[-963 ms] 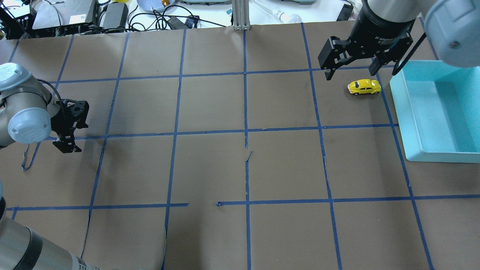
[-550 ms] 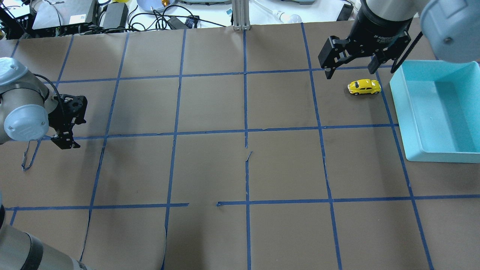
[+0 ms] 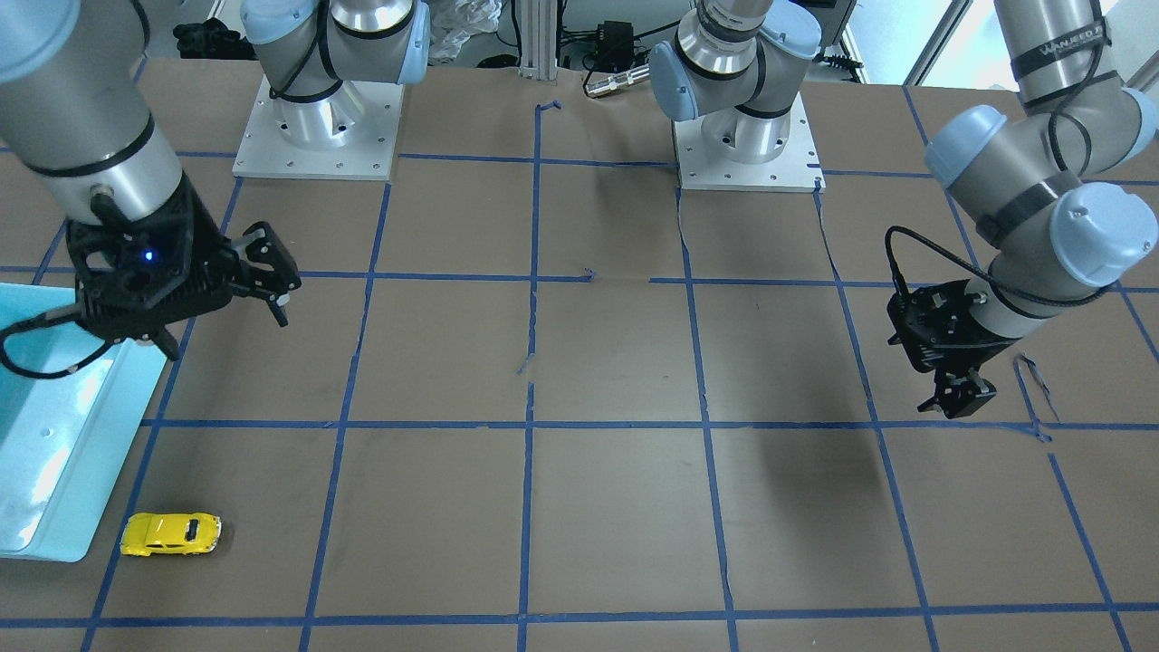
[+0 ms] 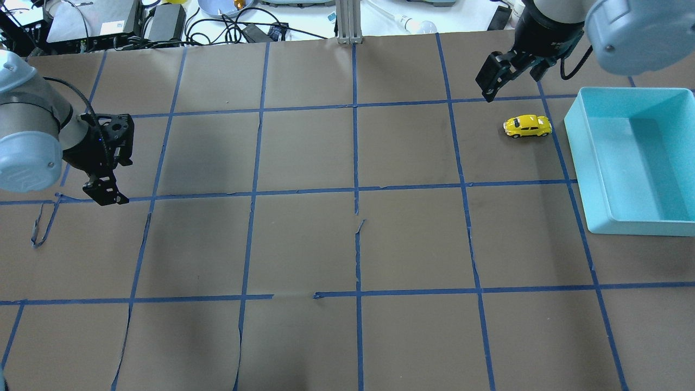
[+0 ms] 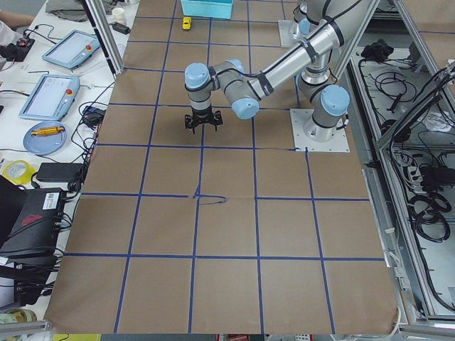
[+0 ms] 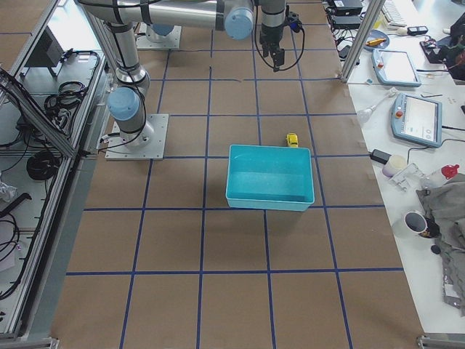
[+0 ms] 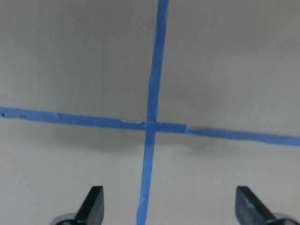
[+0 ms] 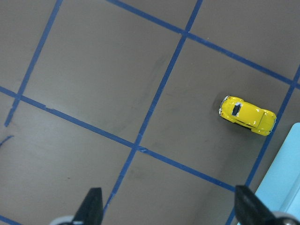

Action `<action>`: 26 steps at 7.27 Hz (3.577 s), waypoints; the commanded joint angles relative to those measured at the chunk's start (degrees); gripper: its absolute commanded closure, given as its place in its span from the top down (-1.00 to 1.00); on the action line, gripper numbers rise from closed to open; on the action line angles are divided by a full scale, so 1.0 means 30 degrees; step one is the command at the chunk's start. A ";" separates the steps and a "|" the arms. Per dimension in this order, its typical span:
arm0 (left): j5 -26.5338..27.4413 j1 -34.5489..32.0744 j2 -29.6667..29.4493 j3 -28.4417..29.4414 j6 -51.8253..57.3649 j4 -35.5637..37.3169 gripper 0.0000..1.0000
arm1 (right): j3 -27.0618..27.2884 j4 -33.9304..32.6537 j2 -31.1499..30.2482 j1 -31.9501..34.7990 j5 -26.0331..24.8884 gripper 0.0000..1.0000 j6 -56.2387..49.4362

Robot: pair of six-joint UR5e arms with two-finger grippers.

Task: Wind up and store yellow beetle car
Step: 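Move the right gripper over the car while raising the left gripper away, then lower the right gripper and close it on the yellow car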

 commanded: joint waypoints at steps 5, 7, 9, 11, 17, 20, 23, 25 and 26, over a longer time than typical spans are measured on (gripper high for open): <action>-0.1510 -0.5263 0.4191 0.2056 -1.4804 -0.6187 1.00 | 0.4042 -0.7493 0.3566 -0.3818 0.0076 1.00 -0.9457; -0.1307 -0.7075 0.4660 0.2114 -2.0604 -0.6186 1.00 | 0.4111 -0.7645 0.4502 -0.4054 -0.0158 1.00 -1.4739; -0.0491 -0.8195 0.5042 0.2347 -2.5291 -0.6215 1.00 | 0.3994 -1.0474 0.5644 -0.4054 -0.0188 1.00 -1.9317; -0.0192 -0.8491 0.4433 0.4444 -2.7216 -0.7813 1.00 | 0.2742 -1.0927 0.6378 -0.4054 0.0104 1.00 -2.0764; 0.1304 -0.8609 0.3285 0.6656 -3.0531 -0.8266 1.00 | 0.1765 -1.0606 0.8286 -0.4054 0.1306 0.97 -2.1062; 0.0895 -0.8522 0.3285 0.6480 -3.0533 -0.8208 0.99 | 0.1854 -1.0576 0.8316 -0.4054 0.1306 -0.40 -2.1062; 0.0834 -0.8463 0.3285 0.6451 -3.0328 -0.8208 0.99 | 0.1796 -1.0517 0.8171 -0.4054 0.1306 -0.89 -2.1033; 0.0834 -0.8375 0.3285 0.6480 -3.0299 -0.8208 0.99 | 0.1475 -0.9411 0.7385 -0.3967 0.1306 -0.89 -2.0742; 0.0805 -0.8375 0.3285 0.6480 -3.0269 -0.8208 0.99 | 0.0922 -0.8099 0.6828 -0.3908 0.1306 -0.89 -2.0711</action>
